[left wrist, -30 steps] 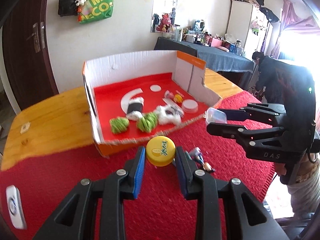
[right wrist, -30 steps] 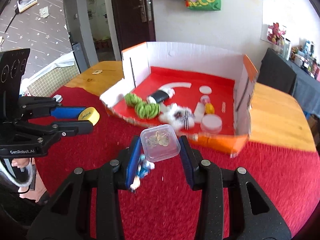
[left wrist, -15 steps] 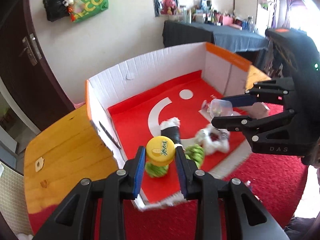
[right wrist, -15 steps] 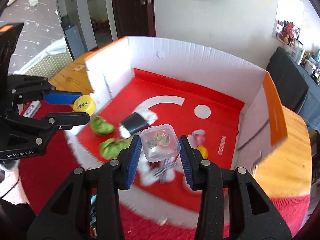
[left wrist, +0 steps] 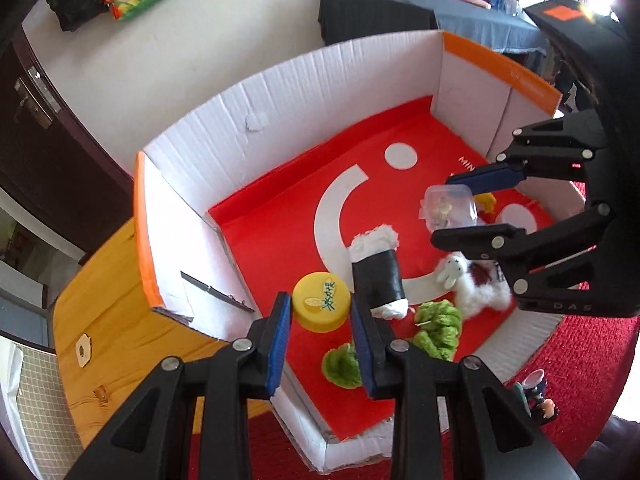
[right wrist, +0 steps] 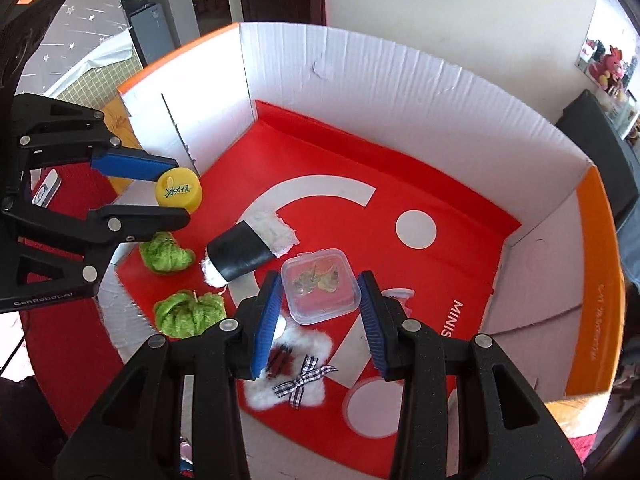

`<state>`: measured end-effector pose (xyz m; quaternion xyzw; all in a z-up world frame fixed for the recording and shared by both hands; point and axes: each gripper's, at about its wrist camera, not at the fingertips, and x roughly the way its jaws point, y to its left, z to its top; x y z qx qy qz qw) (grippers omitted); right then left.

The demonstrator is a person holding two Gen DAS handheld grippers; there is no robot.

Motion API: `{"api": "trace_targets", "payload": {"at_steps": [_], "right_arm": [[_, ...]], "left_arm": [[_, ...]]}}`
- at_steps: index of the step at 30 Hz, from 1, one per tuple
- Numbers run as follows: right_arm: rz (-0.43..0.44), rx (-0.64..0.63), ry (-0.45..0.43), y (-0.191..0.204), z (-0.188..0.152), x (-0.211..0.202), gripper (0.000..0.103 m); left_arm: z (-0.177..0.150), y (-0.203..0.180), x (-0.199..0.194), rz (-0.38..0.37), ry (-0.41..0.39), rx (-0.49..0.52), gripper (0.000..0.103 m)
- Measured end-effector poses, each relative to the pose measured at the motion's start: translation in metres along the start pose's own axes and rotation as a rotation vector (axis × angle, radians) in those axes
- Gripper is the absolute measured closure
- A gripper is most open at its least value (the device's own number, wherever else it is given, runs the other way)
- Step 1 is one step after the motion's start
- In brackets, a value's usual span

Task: Organize objects
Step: 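Carry the yellow lid and plastic box with both tools into the box, then lower the lid and plastic box and open both tools inside the box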

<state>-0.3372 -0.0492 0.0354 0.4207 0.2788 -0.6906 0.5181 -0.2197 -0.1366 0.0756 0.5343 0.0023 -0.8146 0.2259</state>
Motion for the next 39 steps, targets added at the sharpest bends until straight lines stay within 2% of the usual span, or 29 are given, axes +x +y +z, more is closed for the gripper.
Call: {"api": "trace_targets", "payload": {"at_steps": [22,39], "right_arm": [[0.067,-0.024,0.104,-0.014,0.002,0.016,0.066],[0.064,-0.047,0.131,-0.027,-0.007,0.016,0.066]], "left_arm": [[0.004,-0.003,0.032,0.012,0.147,0.001,0.072],[-0.002,0.002,0.033,-0.011,0.183,-0.029,0.071]]}}
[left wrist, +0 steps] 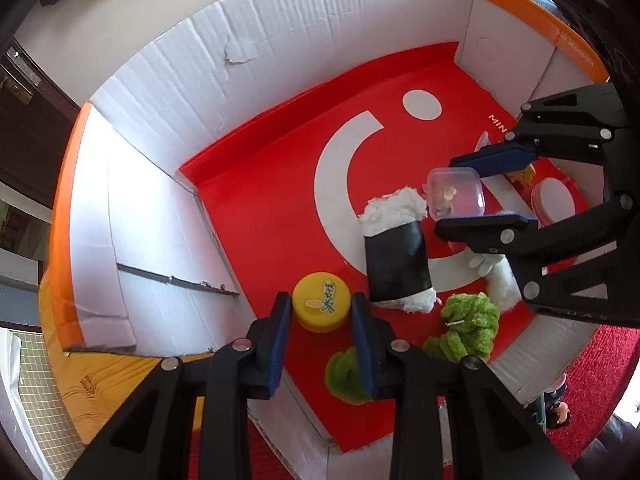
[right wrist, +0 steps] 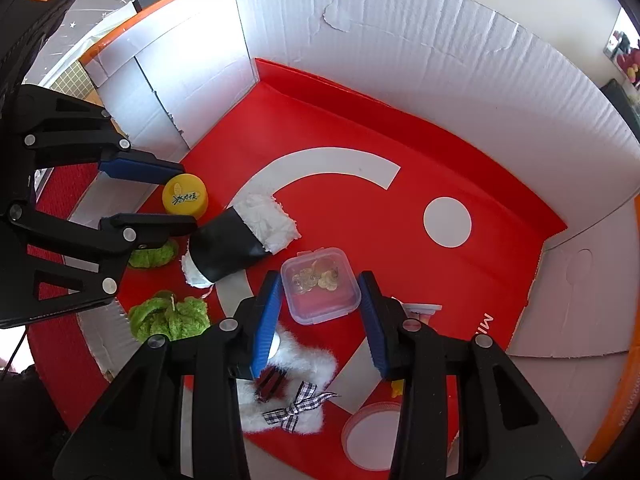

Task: Organize objects
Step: 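Lower the lid and plastic box and open both tools inside the box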

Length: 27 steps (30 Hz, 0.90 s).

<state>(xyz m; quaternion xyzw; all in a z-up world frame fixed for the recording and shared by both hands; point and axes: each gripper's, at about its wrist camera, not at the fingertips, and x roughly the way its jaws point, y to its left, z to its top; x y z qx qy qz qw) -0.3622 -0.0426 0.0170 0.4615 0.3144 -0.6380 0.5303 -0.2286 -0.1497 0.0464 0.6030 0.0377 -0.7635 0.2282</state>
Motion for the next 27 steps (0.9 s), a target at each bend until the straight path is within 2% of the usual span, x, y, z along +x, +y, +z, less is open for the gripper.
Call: {"api": "trace_targets", "payload": {"at_steps": [18,21,27], "right_arm": [[0.002,-0.003,0.001,0.006,-0.005,0.0,0.065],[-0.001,-0.005,0.001,0.021,0.006,0.0,0.065],[-0.001,-0.003,0.0,0.023,0.001,-0.002,0.064]], "left_arm": [[-0.001,-0.004,-0.006,0.002,-0.003,0.003,0.071],[0.0,-0.005,-0.006,0.004,-0.003,0.003,0.067],[-0.01,-0.003,-0.005,0.005,-0.007,0.002,0.065]]}}
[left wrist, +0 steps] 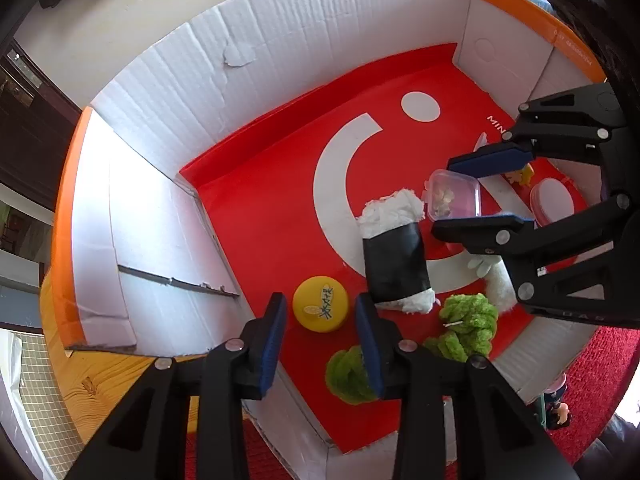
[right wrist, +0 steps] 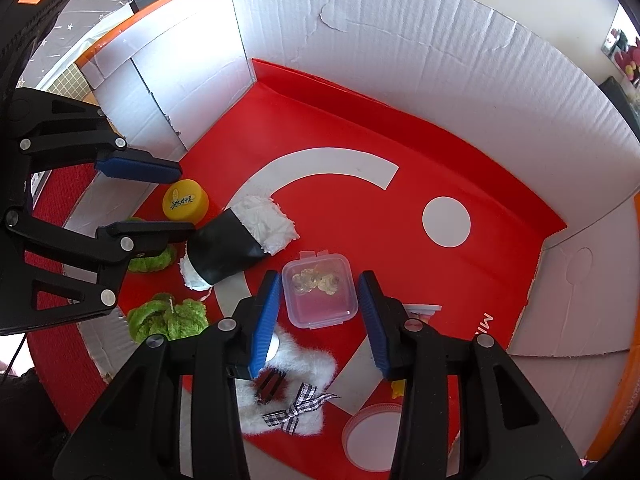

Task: Organize objects
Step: 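Lower the lid and plastic box and open both tools inside the box, then lift both open tools out of the box toward the teal clip and doll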

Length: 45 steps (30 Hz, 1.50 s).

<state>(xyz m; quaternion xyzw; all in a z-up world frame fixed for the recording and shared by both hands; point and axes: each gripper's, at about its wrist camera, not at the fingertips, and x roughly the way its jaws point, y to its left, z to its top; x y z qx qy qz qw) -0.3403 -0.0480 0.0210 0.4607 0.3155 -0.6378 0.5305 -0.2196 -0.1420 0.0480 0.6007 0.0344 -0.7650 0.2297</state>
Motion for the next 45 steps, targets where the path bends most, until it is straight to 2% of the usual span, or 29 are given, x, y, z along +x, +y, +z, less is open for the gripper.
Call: {"api": "trace_targets", "payload": {"at_steps": [24,34,37,41,45], "right_arm": [[0.001,0.013,-0.042,-0.002,-0.027,-0.025,0.064],[-0.023,0.032,-0.087,-0.007,-0.035,-0.055,0.064],[-0.03,0.037,-0.115,-0.012,-0.032,-0.064,0.06],[-0.039,0.047,-0.15,-0.006,-0.028,-0.073,0.06],[-0.033,0.066,-0.197,0.001,-0.032,-0.085,0.06]], "left_arm": [[-0.009,-0.009,-0.022,0.0,-0.034,0.0,0.062],[-0.016,-0.015,-0.049,-0.014,-0.096,-0.025,0.062],[-0.023,-0.018,-0.063,-0.011,-0.128,-0.029,0.062],[-0.02,-0.008,-0.073,-0.013,-0.173,-0.039,0.054],[-0.034,-0.013,-0.086,-0.023,-0.225,-0.057,0.053]]}}
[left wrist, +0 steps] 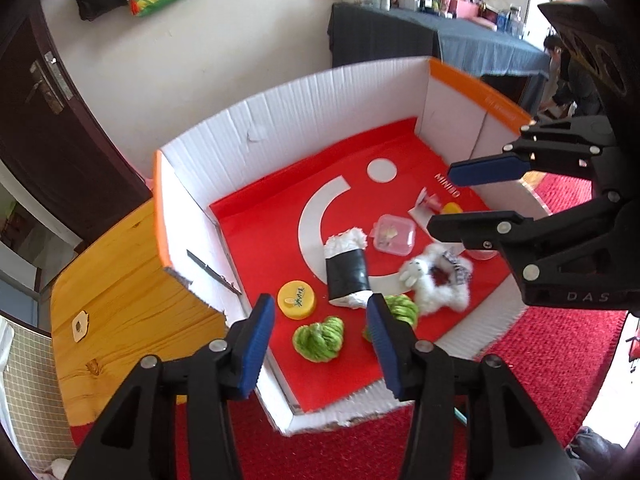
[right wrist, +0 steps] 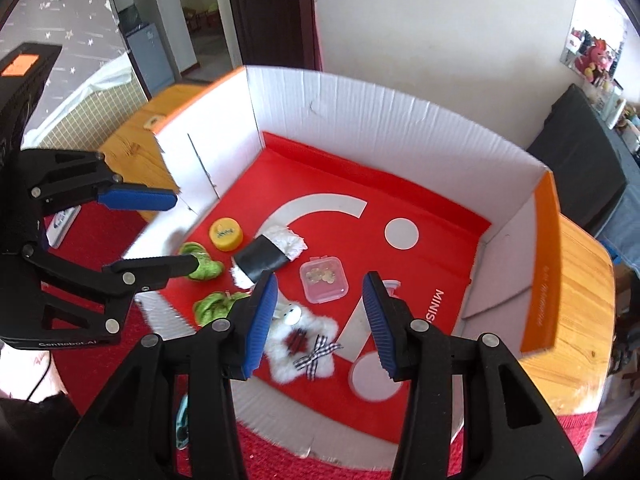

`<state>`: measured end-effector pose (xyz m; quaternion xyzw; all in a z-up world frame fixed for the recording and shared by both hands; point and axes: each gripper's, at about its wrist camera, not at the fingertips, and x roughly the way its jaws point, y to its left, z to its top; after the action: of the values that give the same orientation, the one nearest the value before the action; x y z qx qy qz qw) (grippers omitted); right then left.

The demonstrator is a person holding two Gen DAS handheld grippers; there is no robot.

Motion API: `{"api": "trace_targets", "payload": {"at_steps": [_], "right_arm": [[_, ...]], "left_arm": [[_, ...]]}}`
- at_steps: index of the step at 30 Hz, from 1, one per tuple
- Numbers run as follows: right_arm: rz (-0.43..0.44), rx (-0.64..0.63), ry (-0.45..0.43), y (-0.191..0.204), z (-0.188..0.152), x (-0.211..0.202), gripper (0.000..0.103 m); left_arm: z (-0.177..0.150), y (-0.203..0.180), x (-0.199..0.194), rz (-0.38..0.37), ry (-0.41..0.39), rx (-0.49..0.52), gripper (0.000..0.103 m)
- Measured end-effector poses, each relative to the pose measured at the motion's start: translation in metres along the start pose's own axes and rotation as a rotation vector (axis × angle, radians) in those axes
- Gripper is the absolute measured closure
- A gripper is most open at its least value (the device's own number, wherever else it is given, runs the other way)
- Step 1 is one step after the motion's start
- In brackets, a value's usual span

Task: Organize objects
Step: 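Lift both open tools out of the box toward the teal clip and doll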

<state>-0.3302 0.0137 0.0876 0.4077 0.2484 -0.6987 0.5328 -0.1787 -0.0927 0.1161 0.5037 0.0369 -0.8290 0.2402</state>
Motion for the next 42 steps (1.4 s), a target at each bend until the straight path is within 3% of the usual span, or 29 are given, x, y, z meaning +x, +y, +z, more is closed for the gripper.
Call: {"api": "trace_targets", "payload": {"at_steps": [5,9,19,29,32,37,42], "right_arm": [[-0.017,0.017,-0.055,0.01,-0.002,-0.02,0.054],[-0.018,0.031,-0.093,0.014,-0.01,-0.033,0.053],[-0.044,0.09,-0.219,0.024,-0.044,-0.073,0.035],[-0.084,0.157,-0.312,0.03,-0.084,-0.084,0.024],[-0.146,0.164,-0.345,0.035,-0.097,-0.085,0.022],[-0.21,0.178,-0.393,0.046,-0.119,-0.084,0.017],[-0.226,0.212,-0.416,0.052,-0.136,-0.077,0.016]], "left_arm": [[0.003,-0.008,0.009,-0.007,-0.059,-0.02,0.049],[-0.011,-0.007,-0.013,-0.007,-0.108,-0.043,0.048],[-0.035,-0.01,-0.041,-0.023,-0.23,-0.121,0.036],[-0.072,-0.017,-0.057,-0.007,-0.328,-0.192,0.023],[-0.082,-0.022,-0.057,0.002,-0.344,-0.203,0.021],[-0.098,-0.031,-0.059,0.037,-0.393,-0.232,0.006],[-0.111,-0.036,-0.052,0.046,-0.397,-0.259,0.004]]}}
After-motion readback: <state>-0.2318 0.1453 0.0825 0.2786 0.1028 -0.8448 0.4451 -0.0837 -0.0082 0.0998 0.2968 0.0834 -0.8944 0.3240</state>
